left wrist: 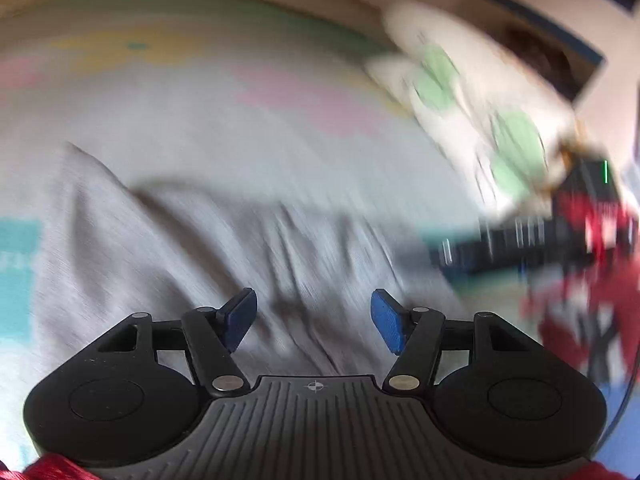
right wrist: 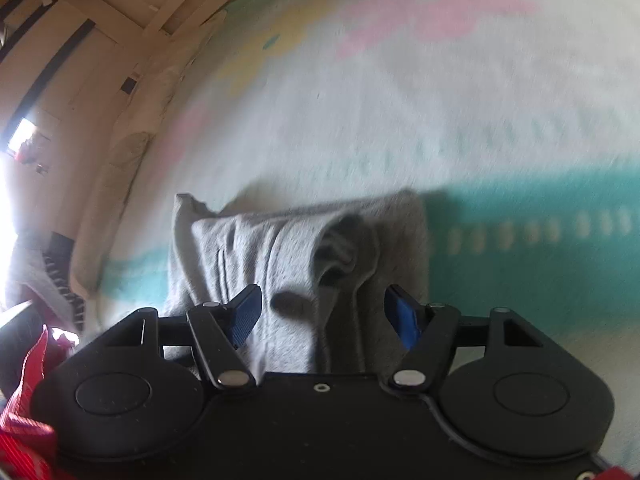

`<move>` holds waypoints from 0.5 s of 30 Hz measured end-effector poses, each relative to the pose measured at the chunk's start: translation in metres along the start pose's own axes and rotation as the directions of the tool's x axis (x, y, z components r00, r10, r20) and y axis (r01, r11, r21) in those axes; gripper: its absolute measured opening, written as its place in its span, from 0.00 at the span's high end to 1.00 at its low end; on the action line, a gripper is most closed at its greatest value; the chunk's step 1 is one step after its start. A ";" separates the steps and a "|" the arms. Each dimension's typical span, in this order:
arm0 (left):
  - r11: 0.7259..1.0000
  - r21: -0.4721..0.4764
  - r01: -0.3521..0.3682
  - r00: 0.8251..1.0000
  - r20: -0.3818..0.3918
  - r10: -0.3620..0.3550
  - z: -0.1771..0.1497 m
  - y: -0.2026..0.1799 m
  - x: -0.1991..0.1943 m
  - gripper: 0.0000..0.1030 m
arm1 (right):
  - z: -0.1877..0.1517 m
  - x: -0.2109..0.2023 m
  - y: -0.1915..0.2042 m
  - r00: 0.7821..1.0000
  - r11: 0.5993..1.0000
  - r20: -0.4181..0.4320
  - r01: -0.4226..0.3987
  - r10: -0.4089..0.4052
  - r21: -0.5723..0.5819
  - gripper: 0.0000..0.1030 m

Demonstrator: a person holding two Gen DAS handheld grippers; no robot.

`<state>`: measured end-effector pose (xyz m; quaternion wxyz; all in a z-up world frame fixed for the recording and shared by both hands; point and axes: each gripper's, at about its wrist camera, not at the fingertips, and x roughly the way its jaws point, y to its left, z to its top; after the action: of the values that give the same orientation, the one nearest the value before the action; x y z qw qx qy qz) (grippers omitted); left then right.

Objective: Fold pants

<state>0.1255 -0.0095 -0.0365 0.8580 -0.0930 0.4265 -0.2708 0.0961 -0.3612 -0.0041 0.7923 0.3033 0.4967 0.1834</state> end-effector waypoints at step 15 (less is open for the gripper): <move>0.923 -0.300 -0.242 0.957 0.082 0.277 0.020 0.080 -0.041 0.40 | -0.012 0.014 0.014 0.997 0.995 -0.067 -0.047 0.042 -0.083 0.69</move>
<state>0.1520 0.0780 -0.0276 0.8881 -0.1755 0.4164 -0.0838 0.0920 -0.3387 -0.0081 0.7835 0.2745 0.5071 0.2315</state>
